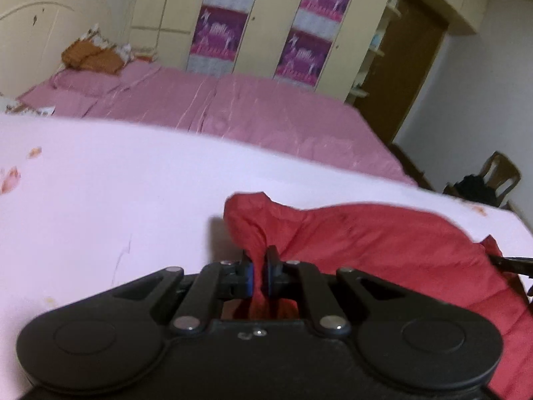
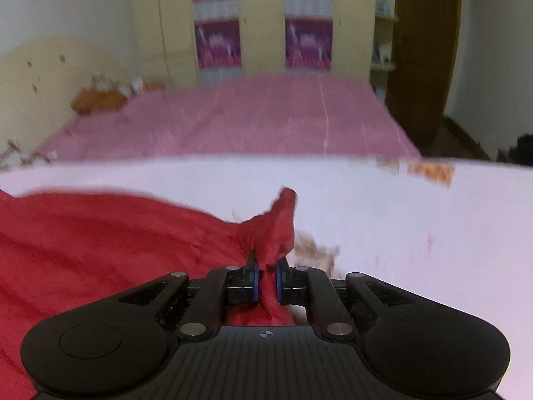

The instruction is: Fold large clothes

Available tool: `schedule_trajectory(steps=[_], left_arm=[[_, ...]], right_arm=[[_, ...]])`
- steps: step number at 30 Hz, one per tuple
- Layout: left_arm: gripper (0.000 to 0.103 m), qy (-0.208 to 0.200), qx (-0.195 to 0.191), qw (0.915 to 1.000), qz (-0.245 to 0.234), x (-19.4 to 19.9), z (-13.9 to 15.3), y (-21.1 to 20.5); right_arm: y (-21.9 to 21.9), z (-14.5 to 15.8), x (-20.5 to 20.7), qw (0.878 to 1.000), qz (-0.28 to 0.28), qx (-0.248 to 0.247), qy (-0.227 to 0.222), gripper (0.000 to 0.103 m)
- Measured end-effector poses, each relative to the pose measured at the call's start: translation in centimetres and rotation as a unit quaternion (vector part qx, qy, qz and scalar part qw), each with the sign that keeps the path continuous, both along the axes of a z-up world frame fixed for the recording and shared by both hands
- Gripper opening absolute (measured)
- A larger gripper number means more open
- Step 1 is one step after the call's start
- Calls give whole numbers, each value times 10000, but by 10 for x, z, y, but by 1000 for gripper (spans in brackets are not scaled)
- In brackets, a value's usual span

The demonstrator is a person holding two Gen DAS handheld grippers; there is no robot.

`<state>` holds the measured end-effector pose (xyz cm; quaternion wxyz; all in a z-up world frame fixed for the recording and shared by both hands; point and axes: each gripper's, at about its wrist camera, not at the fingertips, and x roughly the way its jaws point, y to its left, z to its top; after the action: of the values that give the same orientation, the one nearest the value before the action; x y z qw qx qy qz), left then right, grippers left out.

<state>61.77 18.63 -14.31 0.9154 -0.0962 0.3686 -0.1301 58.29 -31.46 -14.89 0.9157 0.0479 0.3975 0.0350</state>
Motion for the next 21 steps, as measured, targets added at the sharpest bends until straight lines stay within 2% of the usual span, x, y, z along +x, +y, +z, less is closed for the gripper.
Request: schedule_trajectory(steps=[5, 9, 10, 11, 12, 13, 14, 15, 16, 18, 21], left_arm=[[7, 15, -171, 9997, 168, -3, -11, 14], [8, 52, 49, 9999, 106, 0, -6, 8], [11, 89, 106, 9999, 85, 3, -5, 5], [22, 126, 162, 9997, 107, 3, 0, 6], [32, 100, 273, 9993, 253, 2, 6, 6], [47, -59, 398, 9983, 433, -3, 16, 8], [61, -241, 399, 9975, 537, -9, 27, 9], [66, -464, 317, 9964, 640, -21, 42, 12], [67, -603, 250, 9956, 665, -32, 53, 13], [64, -815, 117, 9954, 487, -65, 72, 8], [62, -1053, 35, 9944, 72, -122, 80, -14]], right_arm=[[2, -14, -9, 9998, -54, 7, -199, 8], [1, -15, -15, 9996, -58, 26, -278, 8], [2, -15, -14, 9996, -41, -21, -263, 8], [4, -14, -15, 9997, -14, -70, -236, 9], [3, -11, -13, 9998, -3, -77, -169, 18], [2, -5, -10, 9998, -141, -105, -52, 30], [-1, 6, -11, 9992, -359, -143, -25, 64], [-6, 17, -18, 9984, -489, -52, -267, 76], [-11, 29, -29, 9974, -495, 152, -505, 76], [-15, 47, -54, 9961, -409, 519, -578, 76], [-7, 58, -103, 9959, 0, 514, -743, 62]])
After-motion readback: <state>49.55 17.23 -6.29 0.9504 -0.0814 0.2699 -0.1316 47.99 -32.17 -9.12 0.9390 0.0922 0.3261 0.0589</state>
